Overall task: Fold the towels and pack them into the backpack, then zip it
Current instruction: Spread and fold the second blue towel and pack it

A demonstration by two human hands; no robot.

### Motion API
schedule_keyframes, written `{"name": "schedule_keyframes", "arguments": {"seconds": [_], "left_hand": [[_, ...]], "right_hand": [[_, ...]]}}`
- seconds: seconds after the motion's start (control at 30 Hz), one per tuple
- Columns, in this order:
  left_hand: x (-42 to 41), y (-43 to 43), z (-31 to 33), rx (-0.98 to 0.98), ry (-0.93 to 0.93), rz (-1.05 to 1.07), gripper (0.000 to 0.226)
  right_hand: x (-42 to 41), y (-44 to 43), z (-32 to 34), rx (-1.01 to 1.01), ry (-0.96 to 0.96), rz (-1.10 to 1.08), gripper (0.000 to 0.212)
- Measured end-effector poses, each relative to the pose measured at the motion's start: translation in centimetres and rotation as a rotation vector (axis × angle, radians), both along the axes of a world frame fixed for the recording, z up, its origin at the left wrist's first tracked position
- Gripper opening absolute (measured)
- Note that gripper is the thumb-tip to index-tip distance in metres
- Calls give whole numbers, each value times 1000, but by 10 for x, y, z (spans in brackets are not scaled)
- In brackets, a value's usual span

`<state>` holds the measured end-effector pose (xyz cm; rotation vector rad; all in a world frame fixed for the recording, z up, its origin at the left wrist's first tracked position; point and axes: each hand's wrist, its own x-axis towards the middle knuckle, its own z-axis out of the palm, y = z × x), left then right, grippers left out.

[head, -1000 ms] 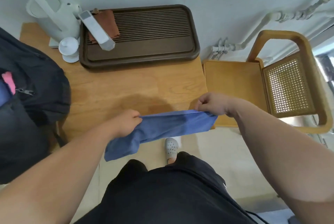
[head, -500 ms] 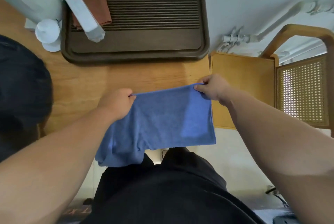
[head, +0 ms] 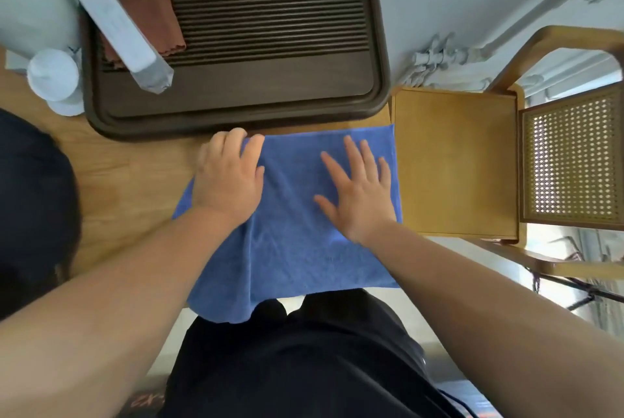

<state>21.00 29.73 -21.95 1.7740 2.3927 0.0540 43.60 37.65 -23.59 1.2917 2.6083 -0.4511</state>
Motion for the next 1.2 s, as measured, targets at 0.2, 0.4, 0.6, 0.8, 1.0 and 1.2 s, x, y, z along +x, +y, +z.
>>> {"name": "schedule_keyframes", "arguments": {"seconds": [0.2,0.4,0.6,0.8,1.0,1.2], "left_hand": [[1,-75,3,-56,-114,488,58],[-23,-146,8,-197,-405,904,57],[-7,-171,10,-248,-536,910,22],[-18,-163,10,-82,-812,1021,11],[-40,-146,41,81,-1090,1010,14],[-59,-146,67,-48,-1497,815,10]], "right_hand": [[-2,-12,-15,-137,-206,131,94],[2,-4,-8,-132,-262,201,93],[-7,-9,3,-95,-310,167,95],[-35,-45,27,16,-166,358,77],[-65,-85,30,-277,-353,366,80],[-70,-82,33,-392,-409,316,77]]}}
